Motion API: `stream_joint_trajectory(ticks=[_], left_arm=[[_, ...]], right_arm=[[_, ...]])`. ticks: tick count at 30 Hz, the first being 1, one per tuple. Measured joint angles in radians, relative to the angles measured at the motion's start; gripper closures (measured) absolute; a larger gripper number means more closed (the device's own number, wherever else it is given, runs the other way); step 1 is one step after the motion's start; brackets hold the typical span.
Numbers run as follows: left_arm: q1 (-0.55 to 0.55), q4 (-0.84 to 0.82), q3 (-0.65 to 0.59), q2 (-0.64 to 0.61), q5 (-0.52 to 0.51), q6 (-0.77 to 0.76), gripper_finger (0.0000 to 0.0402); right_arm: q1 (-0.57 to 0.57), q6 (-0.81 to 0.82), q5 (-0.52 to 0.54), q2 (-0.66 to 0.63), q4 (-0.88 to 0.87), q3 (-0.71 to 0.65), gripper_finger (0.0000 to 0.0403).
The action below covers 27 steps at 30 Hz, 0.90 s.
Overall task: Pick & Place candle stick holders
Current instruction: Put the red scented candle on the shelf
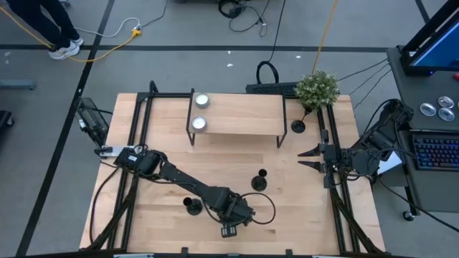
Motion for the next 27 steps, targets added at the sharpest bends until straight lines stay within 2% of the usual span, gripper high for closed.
stream_joint_trajectory(ticks=[9,14,21,27], left_arm=[[0.022,-0.009,0.002,-0.039,-0.002,0.002,0.0398],[0.038,-0.012,0.002,-0.094,-0.039,0.001,0.0399],[0.079,-0.092,0.002,-0.223,-0.165,-0.017,0.0400],[0.160,-0.144,0.003,-0.344,-0.308,-0.032,0.0401]], right_arm=[[0.000,0.000,0.000,0.000,0.000,0.000,0.0314],[0.000,-0.001,0.000,0.000,0.000,0.000,0.0314],[0.000,-0.003,0.000,0.000,0.000,0.000,0.0314],[0.000,-0.009,-0.002,0.000,0.000,0.000,0.0314]])
